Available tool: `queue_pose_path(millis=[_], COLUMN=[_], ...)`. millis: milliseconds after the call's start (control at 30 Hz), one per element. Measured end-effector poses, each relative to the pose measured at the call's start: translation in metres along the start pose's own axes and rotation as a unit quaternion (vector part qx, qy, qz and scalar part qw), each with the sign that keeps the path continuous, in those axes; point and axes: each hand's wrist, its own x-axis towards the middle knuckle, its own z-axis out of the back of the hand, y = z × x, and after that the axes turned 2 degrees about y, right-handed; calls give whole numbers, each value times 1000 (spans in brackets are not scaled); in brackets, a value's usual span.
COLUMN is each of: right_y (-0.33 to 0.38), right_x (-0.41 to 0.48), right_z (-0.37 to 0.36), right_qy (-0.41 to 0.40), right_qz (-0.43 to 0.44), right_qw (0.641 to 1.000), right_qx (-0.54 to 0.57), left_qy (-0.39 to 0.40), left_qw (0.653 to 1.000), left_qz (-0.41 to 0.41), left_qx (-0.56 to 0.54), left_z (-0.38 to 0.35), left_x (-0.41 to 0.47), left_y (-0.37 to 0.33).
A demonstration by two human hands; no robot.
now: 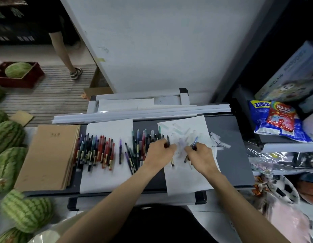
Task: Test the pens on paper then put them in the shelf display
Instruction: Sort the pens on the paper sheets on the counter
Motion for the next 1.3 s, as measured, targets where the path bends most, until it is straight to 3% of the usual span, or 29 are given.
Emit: queue_pose_path(millis=[100, 167, 267, 533, 667, 733, 1100, 1300], right_y=[6, 14, 25, 44, 56, 61, 81, 78], right_x=[-5, -4, 3, 22, 27, 28, 35, 41], right_z=[-6, -17, -36, -69, -80, -86, -90, -90], right_qy=[31, 51, 57, 22, -10, -18, 20, 27], right_qz=[-19, -29, -41, 8, 63, 84, 81, 87], right_qw=[996, 993, 991, 996, 974, 962, 930, 932], right_qx=[76, 103, 113, -89, -219, -260, -357, -352], left_qy=[-9, -5, -19, -55, -92, -80, -73, -94], left_qw=[984, 948, 928, 968, 988, 989, 970, 970], left_qz=[32, 95, 134, 146, 125, 111, 103, 115], left_qx=[-173, -304, -346, -194, 6, 53, 207, 193], left_z=[18, 34, 57, 92, 104, 107, 96, 91], left_x=[-8, -11, -14, -12, -2, 4, 37, 33], left_y=[15, 26, 42, 79, 79, 75, 62, 73])
